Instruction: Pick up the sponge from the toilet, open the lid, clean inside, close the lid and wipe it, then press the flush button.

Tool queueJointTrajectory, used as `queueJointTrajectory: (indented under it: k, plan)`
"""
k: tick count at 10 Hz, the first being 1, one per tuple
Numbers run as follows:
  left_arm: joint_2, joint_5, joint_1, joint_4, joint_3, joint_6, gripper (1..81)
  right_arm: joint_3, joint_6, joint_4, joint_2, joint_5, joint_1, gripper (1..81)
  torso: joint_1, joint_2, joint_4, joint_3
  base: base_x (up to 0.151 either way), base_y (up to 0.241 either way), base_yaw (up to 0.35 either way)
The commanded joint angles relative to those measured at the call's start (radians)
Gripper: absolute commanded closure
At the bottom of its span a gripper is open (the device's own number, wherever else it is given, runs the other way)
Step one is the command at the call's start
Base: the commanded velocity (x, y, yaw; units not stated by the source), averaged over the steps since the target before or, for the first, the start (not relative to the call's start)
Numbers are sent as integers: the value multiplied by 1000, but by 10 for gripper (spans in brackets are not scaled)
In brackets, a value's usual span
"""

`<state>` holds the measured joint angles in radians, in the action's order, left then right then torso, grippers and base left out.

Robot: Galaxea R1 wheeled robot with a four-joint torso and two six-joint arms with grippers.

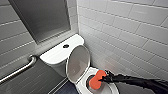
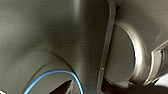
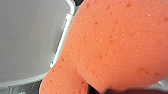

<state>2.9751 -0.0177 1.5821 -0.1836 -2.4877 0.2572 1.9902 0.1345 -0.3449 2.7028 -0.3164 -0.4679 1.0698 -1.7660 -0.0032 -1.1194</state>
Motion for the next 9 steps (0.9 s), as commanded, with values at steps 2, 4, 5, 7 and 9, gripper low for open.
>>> queueJointTrajectory:
  k: [2,4,5,7,9]
  plan:
    - [12,-74,9,-10,18,-6,10,71,1,142,76,-106,202,811,0,0,0,0,0,0,0]
    - [6,-74,9,-13,18,-7,10,166,4,201,134,-38,205,811,0,0,0,0,0,0,0]
    - [1,-76,9,-14,18,-9,10,206,-3,201,163,-30,202,811,0,0,0,0,0,0,0]
    - [-5,-77,11,-19,18,-10,10,238,7,199,188,26,177,811,0,0,0,0,0,0,0]
    - [-5,-82,14,-19,18,-12,10,251,13,190,179,82,137,811,0,0,0,0,0,0,0]
